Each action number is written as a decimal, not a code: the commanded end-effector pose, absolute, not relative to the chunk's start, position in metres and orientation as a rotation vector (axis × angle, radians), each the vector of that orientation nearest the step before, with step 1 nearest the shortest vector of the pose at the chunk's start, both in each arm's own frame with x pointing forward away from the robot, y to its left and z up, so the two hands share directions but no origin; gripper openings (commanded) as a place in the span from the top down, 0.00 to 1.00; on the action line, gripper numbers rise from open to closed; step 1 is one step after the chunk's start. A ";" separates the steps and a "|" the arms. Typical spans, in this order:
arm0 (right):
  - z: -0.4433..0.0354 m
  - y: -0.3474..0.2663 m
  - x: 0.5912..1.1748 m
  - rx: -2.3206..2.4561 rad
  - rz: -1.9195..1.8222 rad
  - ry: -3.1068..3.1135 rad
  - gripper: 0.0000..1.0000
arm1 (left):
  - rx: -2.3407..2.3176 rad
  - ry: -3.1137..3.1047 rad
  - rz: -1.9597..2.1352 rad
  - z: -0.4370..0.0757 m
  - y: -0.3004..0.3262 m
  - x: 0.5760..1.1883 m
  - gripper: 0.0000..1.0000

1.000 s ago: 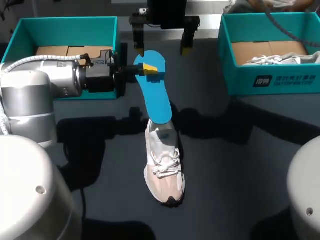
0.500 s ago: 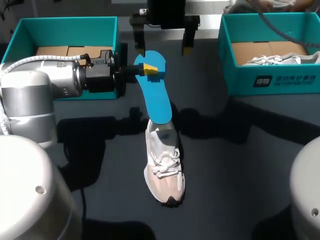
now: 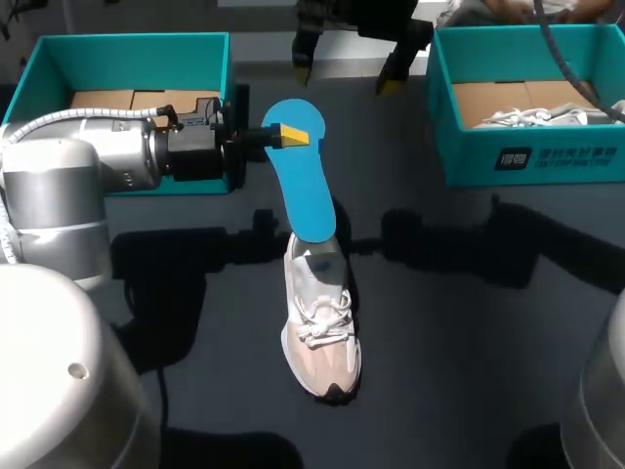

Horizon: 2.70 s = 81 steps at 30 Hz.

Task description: Take the shoe out of the shoebox, open the shoe tongue, remove and reinsert the insole, then place the shoe into the shoebox

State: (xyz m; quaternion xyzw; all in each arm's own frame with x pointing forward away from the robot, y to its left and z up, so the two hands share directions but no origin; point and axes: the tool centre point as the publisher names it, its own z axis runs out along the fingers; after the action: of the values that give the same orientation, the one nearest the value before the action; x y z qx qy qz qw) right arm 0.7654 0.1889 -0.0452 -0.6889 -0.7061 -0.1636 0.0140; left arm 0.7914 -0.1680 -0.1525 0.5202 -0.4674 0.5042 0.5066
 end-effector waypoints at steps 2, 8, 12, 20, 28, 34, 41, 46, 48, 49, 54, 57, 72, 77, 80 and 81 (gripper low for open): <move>-0.074 0.141 0.769 -1.701 -0.987 -1.767 0.00 | 1.258 -1.128 1.216 -0.152 -0.167 0.790 1.00; -0.094 0.127 0.769 -1.635 -1.045 -1.638 0.00 | 1.258 -1.128 1.216 -0.152 -0.167 0.790 1.00; -0.108 0.120 0.768 -1.577 -1.091 -1.573 0.00 | 1.258 -1.128 1.216 -0.152 -0.167 0.790 1.00; -0.124 0.126 0.762 -1.494 -1.146 -1.454 0.00 | 1.258 -1.128 1.216 -0.152 -0.167 0.790 1.00; -0.126 0.131 0.767 -1.456 -1.174 -1.434 0.00 | 1.258 -1.128 1.216 -0.152 -0.167 0.790 1.00; -0.124 0.135 0.772 -1.430 -1.169 -1.452 0.00 | 1.258 -1.128 1.216 -0.152 -0.167 0.790 1.00; -0.125 0.138 0.776 -1.404 -1.177 -1.472 0.00 | 1.258 -1.128 1.216 -0.152 -0.167 0.790 1.00; -0.126 0.141 0.779 -1.373 -1.184 -1.450 0.00 | 1.258 -1.128 1.216 -0.152 -0.167 0.790 1.00; -0.126 0.142 0.779 -1.368 -1.191 -1.430 0.00 | 1.258 -1.128 1.216 -0.152 -0.167 0.790 1.00; -0.126 0.142 0.779 -1.368 -1.191 -1.430 0.00 | 1.258 -1.128 1.216 -0.152 -0.167 0.790 1.00; -0.126 0.142 0.779 -1.368 -1.191 -1.430 0.00 | 1.258 -1.128 1.216 -0.152 -0.167 0.790 1.00; -0.126 0.142 0.779 -1.368 -1.191 -1.430 0.00 | 1.200 -1.162 1.271 -0.150 -0.167 0.790 1.00; -0.126 0.142 0.779 -1.368 -1.191 -1.430 0.00 | -0.299 -2.188 2.425 -0.119 -0.163 0.822 1.00; -0.126 0.142 0.779 -1.368 -1.191 -1.430 0.00 | -0.545 -2.211 2.447 -0.111 -0.162 0.815 1.00; -0.126 0.142 0.779 -1.368 -1.191 -1.430 0.00 | -0.586 -2.216 2.430 -0.112 -0.162 0.815 1.00; -0.126 0.142 0.779 -1.368 -1.191 -1.430 0.00 | -0.606 -2.237 2.422 -0.111 -0.162 0.815 1.00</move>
State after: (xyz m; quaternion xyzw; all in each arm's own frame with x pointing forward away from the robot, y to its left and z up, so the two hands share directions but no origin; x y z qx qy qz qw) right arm 0.7778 0.1398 -0.1256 -0.5415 -0.5663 -0.4717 0.4045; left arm 0.8166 -0.1639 -0.1089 0.2808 -0.6153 0.6743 0.2964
